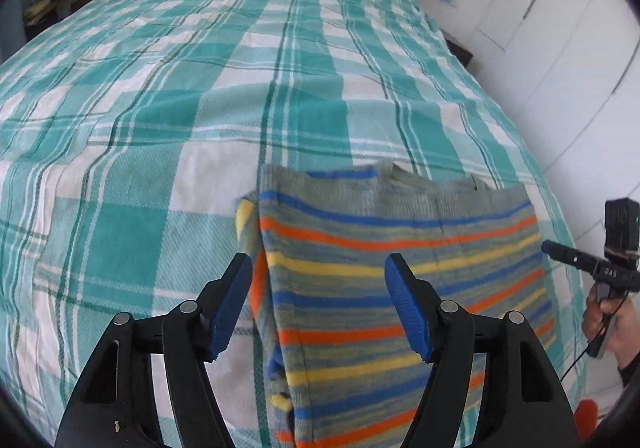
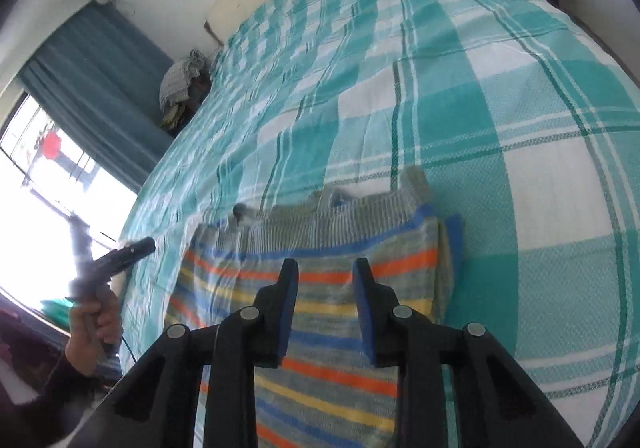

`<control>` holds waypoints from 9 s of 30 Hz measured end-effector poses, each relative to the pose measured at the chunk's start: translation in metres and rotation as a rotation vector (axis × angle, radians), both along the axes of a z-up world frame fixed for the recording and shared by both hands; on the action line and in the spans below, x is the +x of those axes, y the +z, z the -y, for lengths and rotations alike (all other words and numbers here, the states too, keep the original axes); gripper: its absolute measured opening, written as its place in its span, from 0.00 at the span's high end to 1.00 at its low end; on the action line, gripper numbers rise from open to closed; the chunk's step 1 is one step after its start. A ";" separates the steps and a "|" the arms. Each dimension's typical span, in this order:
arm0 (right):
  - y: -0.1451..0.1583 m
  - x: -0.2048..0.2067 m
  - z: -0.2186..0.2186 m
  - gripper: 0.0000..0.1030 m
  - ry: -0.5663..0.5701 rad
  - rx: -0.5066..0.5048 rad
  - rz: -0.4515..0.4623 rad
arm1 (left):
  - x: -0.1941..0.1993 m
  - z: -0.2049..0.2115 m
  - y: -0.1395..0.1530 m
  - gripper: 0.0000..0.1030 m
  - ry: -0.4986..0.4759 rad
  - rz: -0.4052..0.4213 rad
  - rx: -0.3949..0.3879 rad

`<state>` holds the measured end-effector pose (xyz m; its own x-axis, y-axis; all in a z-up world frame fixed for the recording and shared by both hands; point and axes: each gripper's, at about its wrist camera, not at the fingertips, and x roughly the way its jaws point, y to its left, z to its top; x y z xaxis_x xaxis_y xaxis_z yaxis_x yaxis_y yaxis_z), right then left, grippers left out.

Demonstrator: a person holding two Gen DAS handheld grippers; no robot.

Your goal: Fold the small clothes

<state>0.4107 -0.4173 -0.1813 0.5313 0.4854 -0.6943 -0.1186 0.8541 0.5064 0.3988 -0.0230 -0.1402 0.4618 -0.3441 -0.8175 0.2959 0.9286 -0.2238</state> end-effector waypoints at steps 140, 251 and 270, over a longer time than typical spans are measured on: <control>-0.028 0.058 0.027 0.90 -0.236 0.103 -0.117 | -0.120 0.174 0.010 0.92 -0.232 0.154 -0.205; 0.043 -0.188 -0.149 0.02 -0.056 -0.476 0.121 | -0.214 -0.004 0.079 0.01 0.203 0.259 0.336; 0.163 -0.333 -0.193 0.01 0.033 -0.491 0.204 | -0.347 -0.012 0.170 0.01 0.314 0.277 0.410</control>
